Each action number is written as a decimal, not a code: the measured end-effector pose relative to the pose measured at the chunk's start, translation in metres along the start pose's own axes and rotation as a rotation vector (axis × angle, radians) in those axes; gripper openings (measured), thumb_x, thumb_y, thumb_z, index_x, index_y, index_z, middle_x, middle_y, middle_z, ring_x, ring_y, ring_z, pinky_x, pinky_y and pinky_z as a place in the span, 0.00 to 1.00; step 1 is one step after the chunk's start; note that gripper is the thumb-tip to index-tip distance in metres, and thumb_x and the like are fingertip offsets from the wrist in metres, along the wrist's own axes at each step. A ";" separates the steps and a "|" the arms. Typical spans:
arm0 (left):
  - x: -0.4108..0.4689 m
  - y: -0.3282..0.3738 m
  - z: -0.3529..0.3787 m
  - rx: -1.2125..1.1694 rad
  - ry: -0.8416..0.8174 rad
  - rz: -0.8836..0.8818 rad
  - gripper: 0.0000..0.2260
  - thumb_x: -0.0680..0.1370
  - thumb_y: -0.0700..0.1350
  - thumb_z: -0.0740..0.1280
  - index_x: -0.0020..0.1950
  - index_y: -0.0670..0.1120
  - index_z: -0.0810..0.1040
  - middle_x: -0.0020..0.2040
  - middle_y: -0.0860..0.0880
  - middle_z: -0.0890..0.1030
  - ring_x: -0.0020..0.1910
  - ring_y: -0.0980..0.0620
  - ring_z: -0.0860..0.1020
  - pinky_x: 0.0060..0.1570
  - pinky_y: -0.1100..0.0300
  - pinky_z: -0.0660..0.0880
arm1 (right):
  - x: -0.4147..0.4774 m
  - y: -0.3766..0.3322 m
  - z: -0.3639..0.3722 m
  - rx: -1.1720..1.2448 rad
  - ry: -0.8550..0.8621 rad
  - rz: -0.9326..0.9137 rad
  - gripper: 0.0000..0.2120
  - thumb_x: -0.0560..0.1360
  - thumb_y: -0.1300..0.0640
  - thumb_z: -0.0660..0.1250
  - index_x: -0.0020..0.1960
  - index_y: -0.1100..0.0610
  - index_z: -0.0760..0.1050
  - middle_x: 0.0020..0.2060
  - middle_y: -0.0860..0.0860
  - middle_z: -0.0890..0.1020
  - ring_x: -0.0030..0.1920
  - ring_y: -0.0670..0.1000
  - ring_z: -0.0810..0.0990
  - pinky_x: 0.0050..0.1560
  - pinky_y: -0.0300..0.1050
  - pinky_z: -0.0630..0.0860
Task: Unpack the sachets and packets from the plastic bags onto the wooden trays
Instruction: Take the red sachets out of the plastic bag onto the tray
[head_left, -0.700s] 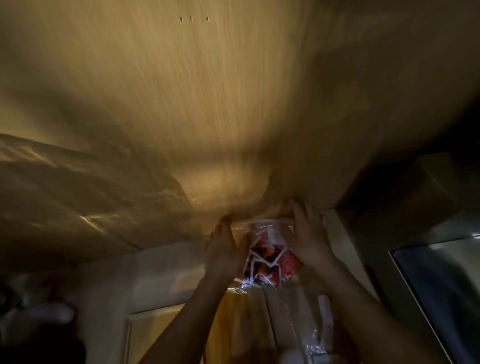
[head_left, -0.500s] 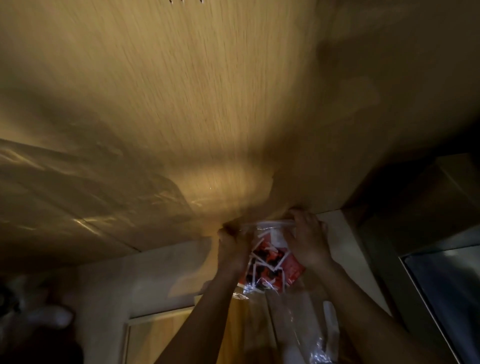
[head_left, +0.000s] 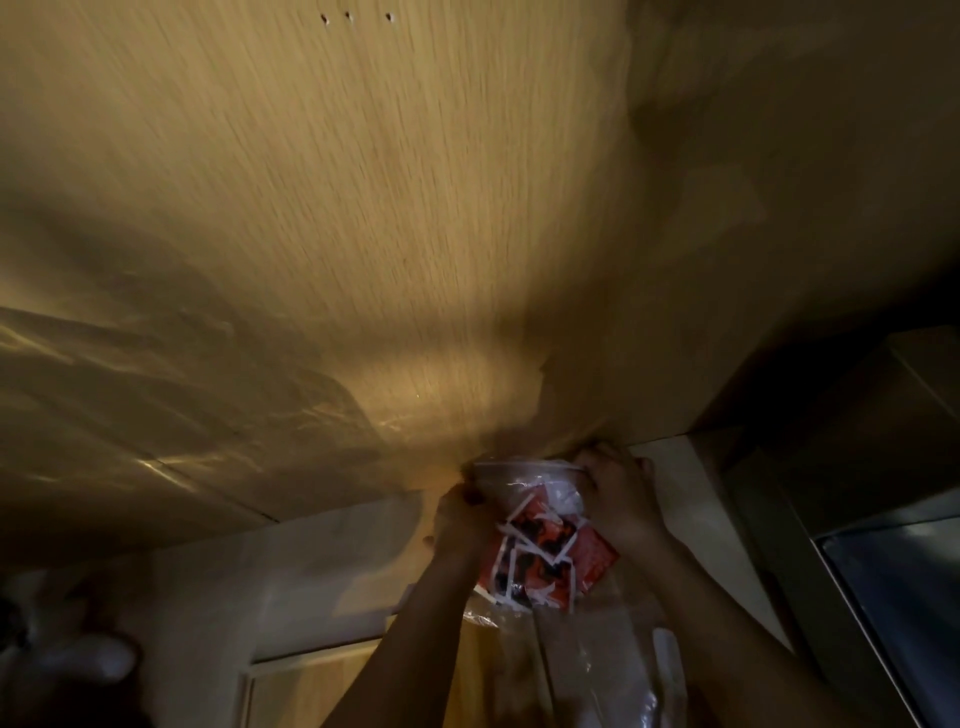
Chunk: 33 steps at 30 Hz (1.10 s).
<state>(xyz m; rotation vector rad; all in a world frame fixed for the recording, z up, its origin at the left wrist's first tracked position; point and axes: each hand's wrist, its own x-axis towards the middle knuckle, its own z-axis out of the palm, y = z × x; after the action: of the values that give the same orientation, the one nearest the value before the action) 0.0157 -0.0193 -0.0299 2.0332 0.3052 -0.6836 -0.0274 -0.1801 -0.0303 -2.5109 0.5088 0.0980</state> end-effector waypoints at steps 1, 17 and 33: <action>-0.003 0.001 -0.002 -0.040 -0.009 -0.004 0.03 0.75 0.41 0.67 0.41 0.45 0.79 0.41 0.46 0.83 0.43 0.47 0.81 0.46 0.52 0.79 | -0.003 -0.001 -0.002 0.078 0.004 -0.003 0.10 0.77 0.58 0.57 0.48 0.56 0.77 0.52 0.53 0.80 0.57 0.54 0.75 0.55 0.46 0.63; -0.112 0.020 -0.071 -0.450 0.046 0.263 0.07 0.74 0.37 0.68 0.50 0.38 0.76 0.40 0.42 0.82 0.36 0.50 0.79 0.35 0.59 0.74 | -0.077 -0.098 -0.074 1.046 0.115 -0.022 0.11 0.73 0.67 0.65 0.34 0.57 0.75 0.25 0.47 0.77 0.24 0.42 0.74 0.24 0.34 0.71; -0.237 -0.030 -0.137 0.025 -0.132 0.495 0.11 0.81 0.44 0.58 0.42 0.44 0.74 0.31 0.48 0.78 0.27 0.54 0.75 0.25 0.67 0.71 | -0.169 -0.137 -0.044 0.934 0.017 -0.136 0.19 0.73 0.58 0.68 0.26 0.56 0.66 0.17 0.46 0.68 0.17 0.43 0.64 0.20 0.34 0.62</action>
<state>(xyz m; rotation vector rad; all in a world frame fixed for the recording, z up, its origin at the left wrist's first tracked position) -0.1437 0.1255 0.1416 1.9666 -0.2797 -0.5045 -0.1336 -0.0421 0.1079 -1.6199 0.2844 -0.1785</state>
